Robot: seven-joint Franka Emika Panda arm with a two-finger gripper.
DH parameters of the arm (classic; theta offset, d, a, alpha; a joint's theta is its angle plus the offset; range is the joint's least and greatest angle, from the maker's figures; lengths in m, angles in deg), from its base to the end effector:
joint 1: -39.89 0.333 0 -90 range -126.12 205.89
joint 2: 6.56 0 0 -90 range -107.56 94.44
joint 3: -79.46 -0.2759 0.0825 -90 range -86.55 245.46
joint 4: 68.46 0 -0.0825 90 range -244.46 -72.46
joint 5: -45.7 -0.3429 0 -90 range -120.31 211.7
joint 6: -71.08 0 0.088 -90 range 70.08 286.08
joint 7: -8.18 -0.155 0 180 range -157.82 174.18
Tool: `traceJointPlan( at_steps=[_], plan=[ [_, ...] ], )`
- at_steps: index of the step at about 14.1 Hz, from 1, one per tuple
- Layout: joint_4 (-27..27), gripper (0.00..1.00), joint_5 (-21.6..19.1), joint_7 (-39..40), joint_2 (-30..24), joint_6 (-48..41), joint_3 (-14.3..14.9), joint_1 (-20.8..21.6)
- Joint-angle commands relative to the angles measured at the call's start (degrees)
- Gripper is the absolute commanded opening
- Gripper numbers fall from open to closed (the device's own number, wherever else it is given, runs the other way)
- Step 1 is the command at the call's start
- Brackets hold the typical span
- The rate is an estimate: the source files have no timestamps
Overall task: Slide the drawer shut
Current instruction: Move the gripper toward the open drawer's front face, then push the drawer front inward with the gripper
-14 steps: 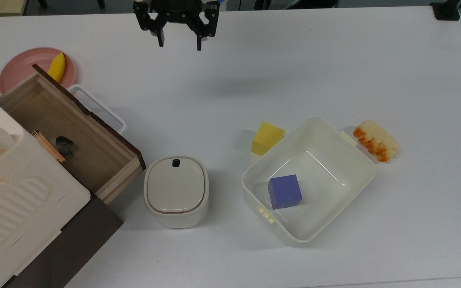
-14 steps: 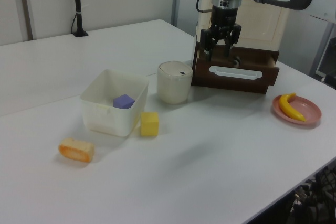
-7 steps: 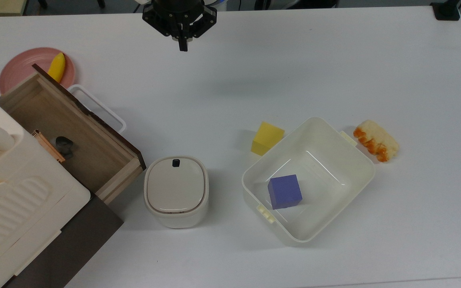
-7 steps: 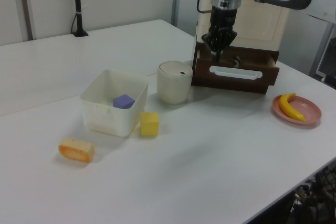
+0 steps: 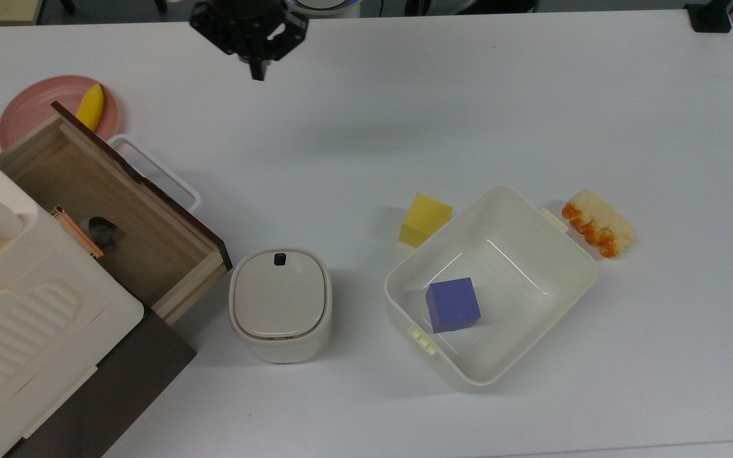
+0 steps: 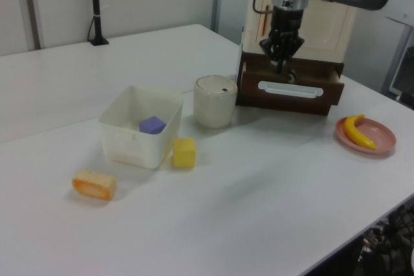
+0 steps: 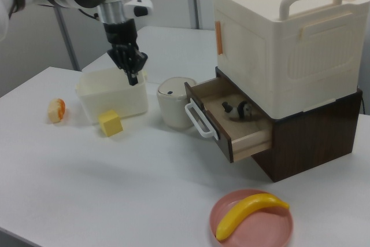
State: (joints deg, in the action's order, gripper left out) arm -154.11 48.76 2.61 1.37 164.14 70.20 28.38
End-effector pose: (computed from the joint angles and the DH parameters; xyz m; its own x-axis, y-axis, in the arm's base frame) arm 0.5525 -0.0343 0.5010 0.9909 -0.1345 -0.0043 -0.1343 -0.9904 0.0317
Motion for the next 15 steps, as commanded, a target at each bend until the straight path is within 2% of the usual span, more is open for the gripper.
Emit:
traceJointPlan(
  at_steps=[1,3,6,15],
  plan=[
    [-1.27,0.00,-1.48,-4.17,1.12,2.11,0.46,-3.59],
    [-1.88,0.00,-1.48,-6.72,2.79,5.18,0.55,-4.92],
    [-6.53,0.00,-1.57,-16.90,4.03,15.71,0.46,-9.13],
    [-6.90,0.00,-1.31,-17.63,11.40,23.11,0.81,-10.55]
  ],
)
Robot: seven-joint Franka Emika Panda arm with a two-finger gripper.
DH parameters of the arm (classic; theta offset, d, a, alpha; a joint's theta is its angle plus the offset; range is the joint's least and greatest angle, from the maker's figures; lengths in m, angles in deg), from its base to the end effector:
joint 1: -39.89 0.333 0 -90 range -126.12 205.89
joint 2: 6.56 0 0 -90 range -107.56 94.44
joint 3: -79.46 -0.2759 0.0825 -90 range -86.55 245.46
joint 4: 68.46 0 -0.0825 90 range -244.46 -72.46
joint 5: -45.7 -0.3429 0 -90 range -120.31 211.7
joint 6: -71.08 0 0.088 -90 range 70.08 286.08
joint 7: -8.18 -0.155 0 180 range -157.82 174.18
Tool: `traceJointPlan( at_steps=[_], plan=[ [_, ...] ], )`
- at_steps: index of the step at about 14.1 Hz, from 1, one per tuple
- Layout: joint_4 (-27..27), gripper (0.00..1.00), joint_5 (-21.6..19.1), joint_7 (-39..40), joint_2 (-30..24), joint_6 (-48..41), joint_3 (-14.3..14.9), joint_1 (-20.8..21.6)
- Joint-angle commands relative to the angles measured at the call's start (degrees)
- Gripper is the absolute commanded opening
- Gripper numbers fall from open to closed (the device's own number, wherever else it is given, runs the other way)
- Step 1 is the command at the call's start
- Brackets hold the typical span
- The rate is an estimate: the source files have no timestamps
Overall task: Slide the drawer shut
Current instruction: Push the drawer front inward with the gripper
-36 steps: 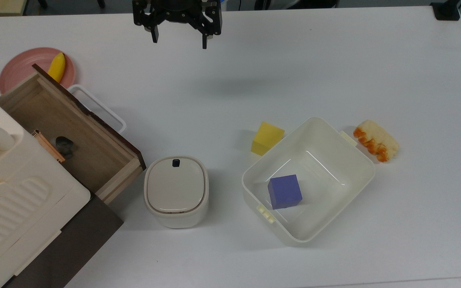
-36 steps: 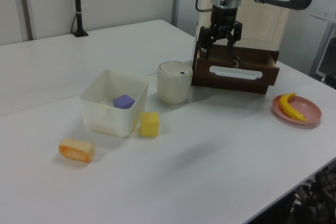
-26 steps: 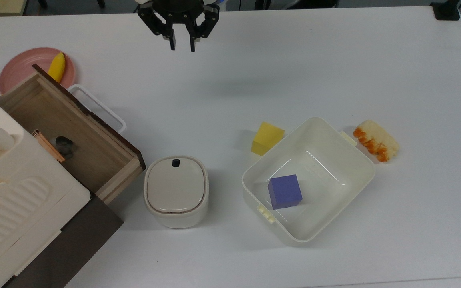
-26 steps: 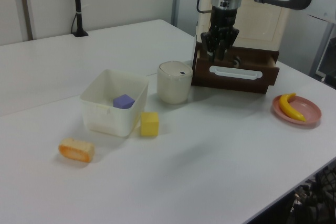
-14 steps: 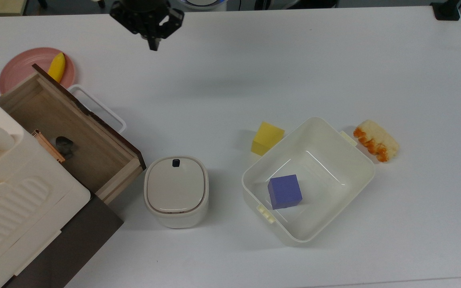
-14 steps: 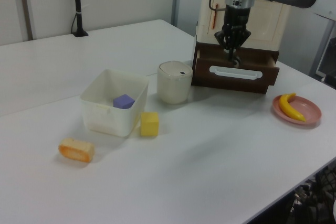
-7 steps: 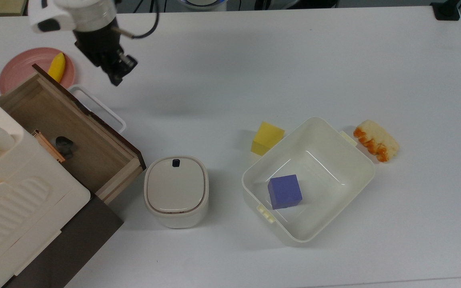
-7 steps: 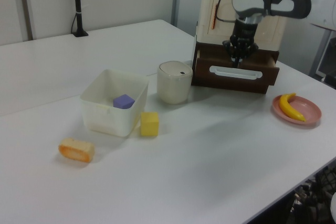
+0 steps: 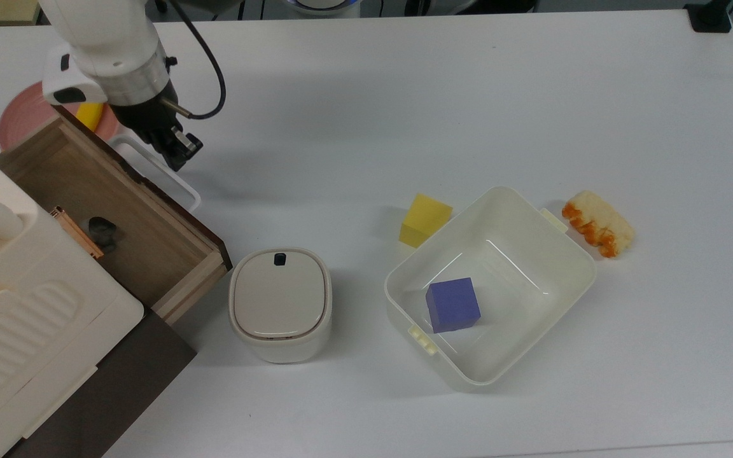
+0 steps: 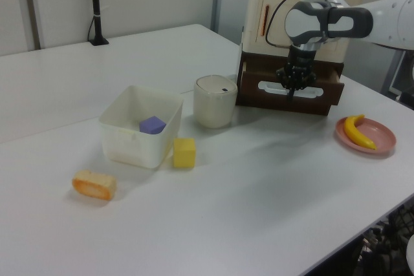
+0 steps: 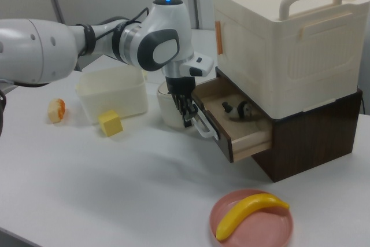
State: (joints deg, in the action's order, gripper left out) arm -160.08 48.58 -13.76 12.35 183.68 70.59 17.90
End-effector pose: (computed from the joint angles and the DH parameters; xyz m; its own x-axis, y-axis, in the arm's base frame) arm 0.5921 -0.1509 0.3746 0.8231 -0.5668 0.0363 -0.5666 -0.8238 -0.0177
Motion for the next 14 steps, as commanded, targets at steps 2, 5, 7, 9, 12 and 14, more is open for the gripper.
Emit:
traceJointPlan(
  at_steps=[2,5,7,9,12,14],
  plan=[
    [-0.67,0.00,-1.12,-1.26,0.51,7.26,0.69,-1.12],
    [0.21,0.00,-1.12,-1.26,1.65,12.89,0.69,-2.53],
    [0.74,0.00,-0.86,-1.17,2.62,16.14,0.69,-3.24],
    [1.18,0.00,-0.60,-1.17,4.11,20.53,0.78,-3.41],
    [1.18,0.00,-0.59,-1.17,5.34,26.60,0.87,-3.85],
    [1.18,0.00,-0.60,-1.17,5.78,27.84,1.04,-3.85]
  ],
)
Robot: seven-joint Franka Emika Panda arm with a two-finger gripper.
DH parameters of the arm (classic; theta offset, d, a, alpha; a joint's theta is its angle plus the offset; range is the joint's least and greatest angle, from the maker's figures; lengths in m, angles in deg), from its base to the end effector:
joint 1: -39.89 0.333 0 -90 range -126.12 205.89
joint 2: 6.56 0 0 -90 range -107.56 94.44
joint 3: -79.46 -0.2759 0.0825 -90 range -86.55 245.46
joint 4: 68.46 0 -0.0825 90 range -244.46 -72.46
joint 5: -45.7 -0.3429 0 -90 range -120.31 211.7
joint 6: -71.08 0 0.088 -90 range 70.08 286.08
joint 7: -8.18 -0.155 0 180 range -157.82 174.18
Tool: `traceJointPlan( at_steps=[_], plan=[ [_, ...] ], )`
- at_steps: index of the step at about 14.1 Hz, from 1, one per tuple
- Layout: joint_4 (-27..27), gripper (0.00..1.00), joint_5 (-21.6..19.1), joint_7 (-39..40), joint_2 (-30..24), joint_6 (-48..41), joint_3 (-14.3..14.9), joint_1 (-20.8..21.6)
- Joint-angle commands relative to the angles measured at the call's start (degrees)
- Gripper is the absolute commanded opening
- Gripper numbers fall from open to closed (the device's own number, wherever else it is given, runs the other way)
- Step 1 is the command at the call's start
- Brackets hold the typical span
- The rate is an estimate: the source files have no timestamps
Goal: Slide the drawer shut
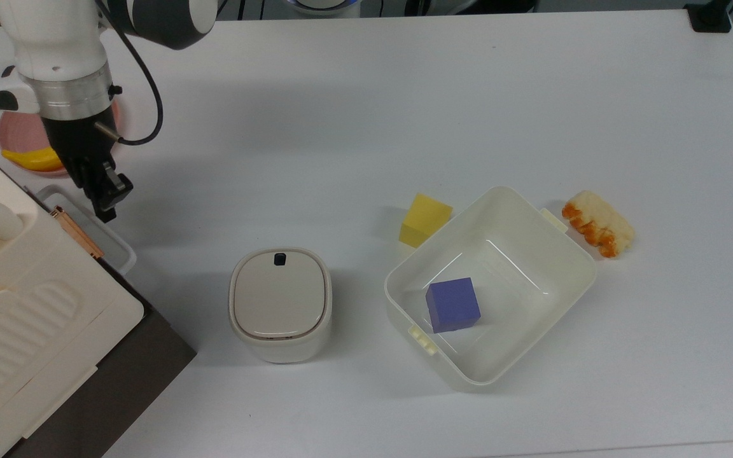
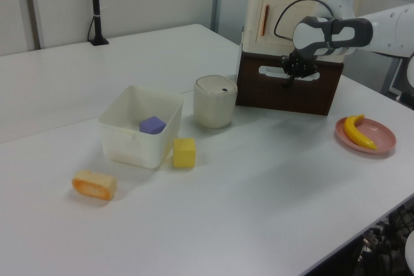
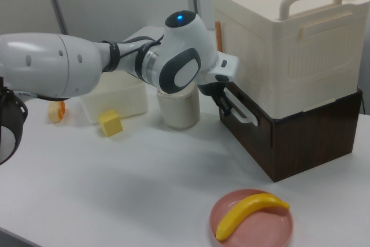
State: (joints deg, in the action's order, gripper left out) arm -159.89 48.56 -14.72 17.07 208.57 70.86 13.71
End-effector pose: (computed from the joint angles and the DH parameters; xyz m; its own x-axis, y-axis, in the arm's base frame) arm 0.6367 -0.2152 0.3751 0.6963 -0.6266 0.3499 -0.6132 -0.7728 -0.1637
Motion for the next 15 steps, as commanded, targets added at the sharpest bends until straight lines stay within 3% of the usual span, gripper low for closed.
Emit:
traceJointPlan(
  at_steps=[1,7,15],
  plan=[
    [0.99,0.00,-0.49,-0.22,1.07,3.05,0.77,0.33],
    [0.38,0.00,1.61,0.40,0.03,0.95,0.25,1.65],
    [0.64,0.00,1.70,8.90,-8.23,-21.18,0.07,12.27]
  ],
)
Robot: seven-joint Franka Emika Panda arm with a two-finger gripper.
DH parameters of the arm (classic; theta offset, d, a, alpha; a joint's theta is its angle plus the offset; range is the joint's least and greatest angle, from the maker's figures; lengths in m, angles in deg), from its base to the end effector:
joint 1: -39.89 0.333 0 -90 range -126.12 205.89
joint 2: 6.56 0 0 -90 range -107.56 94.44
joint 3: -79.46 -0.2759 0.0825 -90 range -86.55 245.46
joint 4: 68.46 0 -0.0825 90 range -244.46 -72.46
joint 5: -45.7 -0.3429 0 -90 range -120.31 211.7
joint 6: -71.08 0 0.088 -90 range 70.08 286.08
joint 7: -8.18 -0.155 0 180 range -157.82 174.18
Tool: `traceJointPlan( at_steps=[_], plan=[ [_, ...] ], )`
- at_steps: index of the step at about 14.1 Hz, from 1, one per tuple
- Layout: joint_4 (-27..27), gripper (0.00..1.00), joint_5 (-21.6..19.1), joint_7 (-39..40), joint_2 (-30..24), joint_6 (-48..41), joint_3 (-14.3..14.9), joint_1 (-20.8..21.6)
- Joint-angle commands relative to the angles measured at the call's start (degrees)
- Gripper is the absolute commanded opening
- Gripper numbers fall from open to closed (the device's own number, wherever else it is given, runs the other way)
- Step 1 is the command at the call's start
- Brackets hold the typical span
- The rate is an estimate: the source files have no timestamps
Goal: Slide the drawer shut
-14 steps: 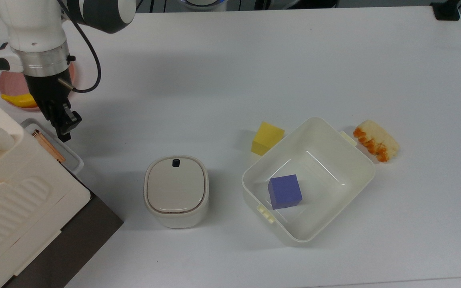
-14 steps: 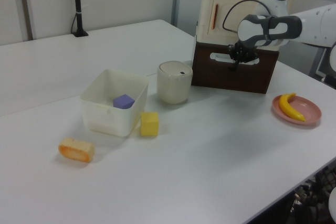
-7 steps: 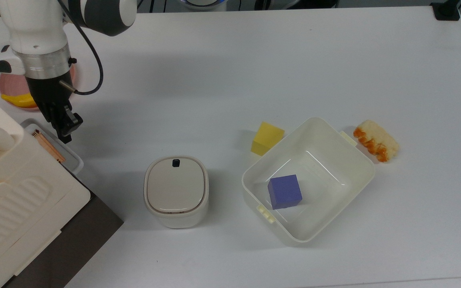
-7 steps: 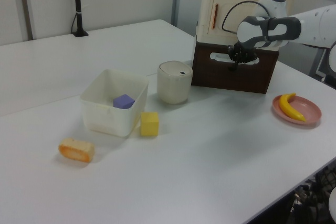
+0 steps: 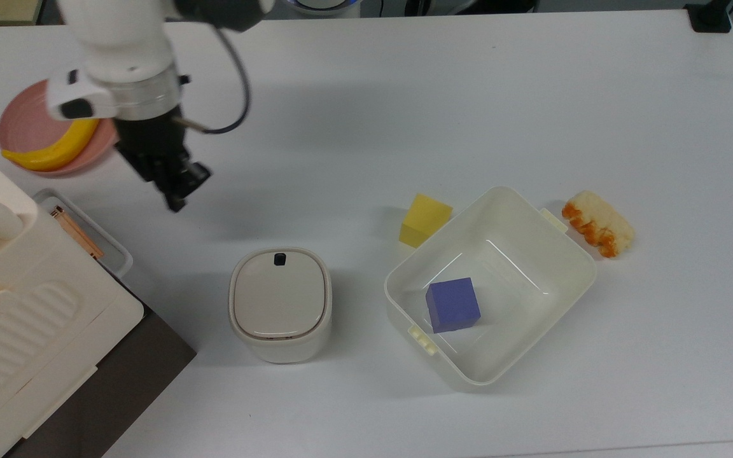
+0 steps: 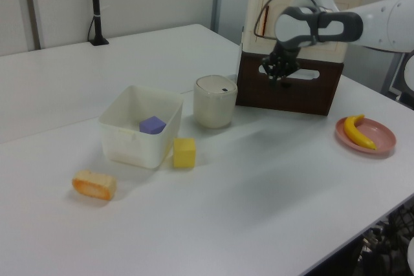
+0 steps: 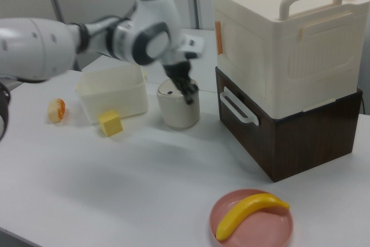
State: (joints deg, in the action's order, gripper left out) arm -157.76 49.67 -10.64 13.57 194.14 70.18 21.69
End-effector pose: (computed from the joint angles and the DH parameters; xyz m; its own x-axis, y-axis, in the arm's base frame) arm 0.6347 -0.1155 0.4000 0.8639 -0.4477 0.2306 -0.4446 -0.8931 -0.0681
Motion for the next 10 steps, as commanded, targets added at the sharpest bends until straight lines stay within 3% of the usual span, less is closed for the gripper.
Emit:
traceJointPlan(
  at_steps=[1,5,10],
  plan=[
    [-1.32,0.00,0.59,6.93,-5.79,-10.00,0.66,5.44],
    [-1.23,0.00,-0.11,13.97,-9.93,-22.14,0.66,9.14],
    [-1.32,0.00,-0.29,17.93,-14.06,-26.90,1.36,11.51]
  ],
)
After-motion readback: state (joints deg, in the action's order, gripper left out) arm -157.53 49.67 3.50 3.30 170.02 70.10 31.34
